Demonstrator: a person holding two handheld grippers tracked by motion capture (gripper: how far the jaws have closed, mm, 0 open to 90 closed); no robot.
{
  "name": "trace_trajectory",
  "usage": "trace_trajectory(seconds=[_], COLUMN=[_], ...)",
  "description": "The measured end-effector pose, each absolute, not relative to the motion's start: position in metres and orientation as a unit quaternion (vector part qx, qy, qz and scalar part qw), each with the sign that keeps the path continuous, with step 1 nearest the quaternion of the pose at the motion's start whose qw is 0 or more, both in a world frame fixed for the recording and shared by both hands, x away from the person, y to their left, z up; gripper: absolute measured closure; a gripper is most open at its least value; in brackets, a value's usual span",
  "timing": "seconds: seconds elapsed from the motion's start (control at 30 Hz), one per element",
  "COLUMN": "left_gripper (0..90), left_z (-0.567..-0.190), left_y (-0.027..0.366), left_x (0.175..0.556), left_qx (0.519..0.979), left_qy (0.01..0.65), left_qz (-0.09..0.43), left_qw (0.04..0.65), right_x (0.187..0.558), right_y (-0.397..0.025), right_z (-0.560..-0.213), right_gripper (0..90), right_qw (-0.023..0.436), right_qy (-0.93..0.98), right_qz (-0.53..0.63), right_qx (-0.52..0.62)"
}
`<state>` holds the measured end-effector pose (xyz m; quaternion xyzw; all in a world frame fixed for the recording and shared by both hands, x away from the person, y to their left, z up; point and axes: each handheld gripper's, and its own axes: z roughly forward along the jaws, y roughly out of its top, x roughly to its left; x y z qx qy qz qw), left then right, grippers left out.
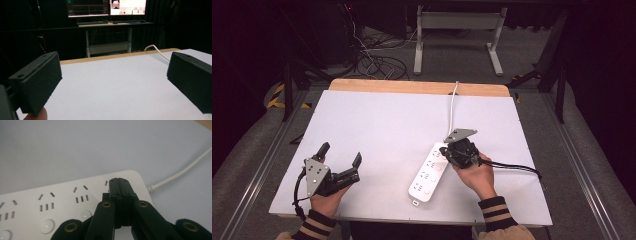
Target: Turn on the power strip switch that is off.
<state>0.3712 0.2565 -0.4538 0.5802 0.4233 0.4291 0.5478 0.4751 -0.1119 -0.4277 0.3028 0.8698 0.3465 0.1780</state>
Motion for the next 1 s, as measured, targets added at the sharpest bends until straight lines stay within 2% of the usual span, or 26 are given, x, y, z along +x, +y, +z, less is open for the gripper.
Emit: trace_trajectory(seconds=[0.27, 0.63, 1.0], left_gripper=[0.3, 0.3, 0.3], left_z=[-0.453, -0.454, -0.454], left_y=[0.257, 0.257, 0.257], left_x=[0.370, 0.370, 0.371], left_qx=[0.580, 0.581, 0.582], left_qy=[0.424, 0.425, 0.424], left_qz=[0.431, 0.430, 0.427], left_qw=[0.546, 0.545, 0.547], right_x=[0.484, 0.483, 0.479], right_y=[-0.118, -0.116, -0.115], right_z=[-0.448, -0.451, -0.456], right_gripper=[90.0, 90.0, 90.0], right_qw=[0.172, 0.166, 0.180], right_qy=[0.872, 0.871, 0.864], right_qz=[0.324, 0.330, 0.336], right_qx=[0.323, 0.323, 0.330])
